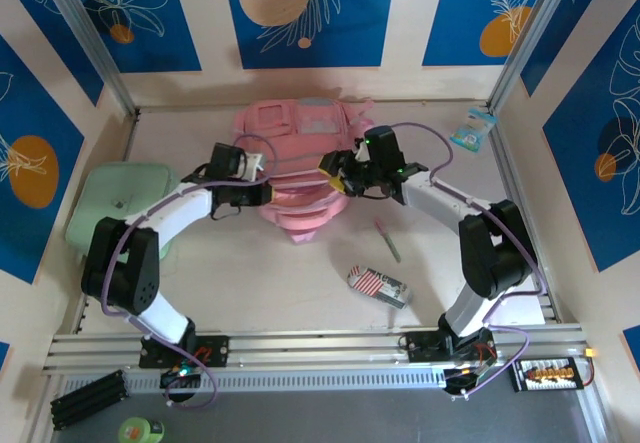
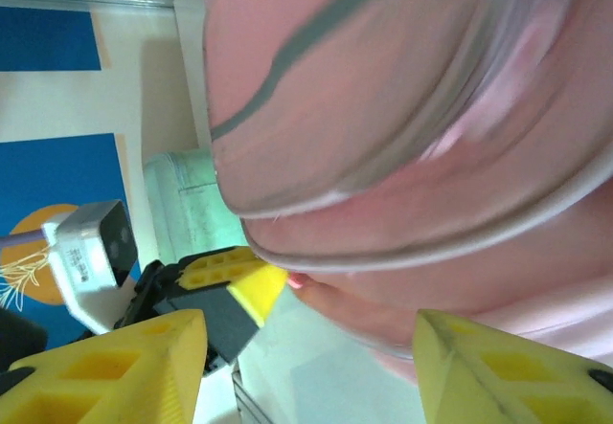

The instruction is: Pack books, pencil case, and school supplies into a backpack

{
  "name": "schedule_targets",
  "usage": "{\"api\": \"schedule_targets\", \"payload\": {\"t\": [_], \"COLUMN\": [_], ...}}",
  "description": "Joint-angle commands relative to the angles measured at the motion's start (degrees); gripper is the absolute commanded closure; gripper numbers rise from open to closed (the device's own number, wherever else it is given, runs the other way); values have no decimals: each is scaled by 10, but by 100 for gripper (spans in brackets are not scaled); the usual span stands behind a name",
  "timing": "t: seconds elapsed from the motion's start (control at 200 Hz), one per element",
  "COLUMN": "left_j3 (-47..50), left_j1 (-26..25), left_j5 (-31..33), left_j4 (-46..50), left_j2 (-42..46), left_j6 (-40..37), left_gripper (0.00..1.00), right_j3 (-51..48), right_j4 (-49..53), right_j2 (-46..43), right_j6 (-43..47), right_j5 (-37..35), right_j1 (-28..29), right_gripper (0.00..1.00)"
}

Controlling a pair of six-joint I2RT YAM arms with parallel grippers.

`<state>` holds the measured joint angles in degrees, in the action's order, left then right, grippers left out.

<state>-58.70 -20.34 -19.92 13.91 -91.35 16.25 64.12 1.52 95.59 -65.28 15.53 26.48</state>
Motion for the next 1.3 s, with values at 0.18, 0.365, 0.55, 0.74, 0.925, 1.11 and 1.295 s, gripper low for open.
{"api": "schedule_targets", "payload": {"t": [0.18,0.365,0.55,0.74,0.925,1.11,1.295], "left_j3": [-14,-16,-7,29,46,50,46], "left_j1": [-67,-72,-72,-71,-72,-72,-67], "left_j5": [-5,-2,26,15,-8,26,85], "left_j4": [-45,-34,-21,-71,-138,-130,-51], "left_j2": [0,-3,4,10,-10,-4,18], "left_j6": [34,24,15,13,23,18,-28], "left_gripper": [100,100,100,71,62,77,100], "right_j3": [-36,-1,33,56,64,74,72], "right_j4": [-33,-63,-78,-61,-60,-40,-12], "right_j2": [-11,32,60,52,42,36,22], "right_j6": [-150,-135,-111,-71,-61,-47,-33], "right_j5": [-99,-93,-90,-80,-60,-59,-85], "right_j1": [35,29,25,31,32,32,24], "right_gripper": [39,42,64,87,91,92,95]}}
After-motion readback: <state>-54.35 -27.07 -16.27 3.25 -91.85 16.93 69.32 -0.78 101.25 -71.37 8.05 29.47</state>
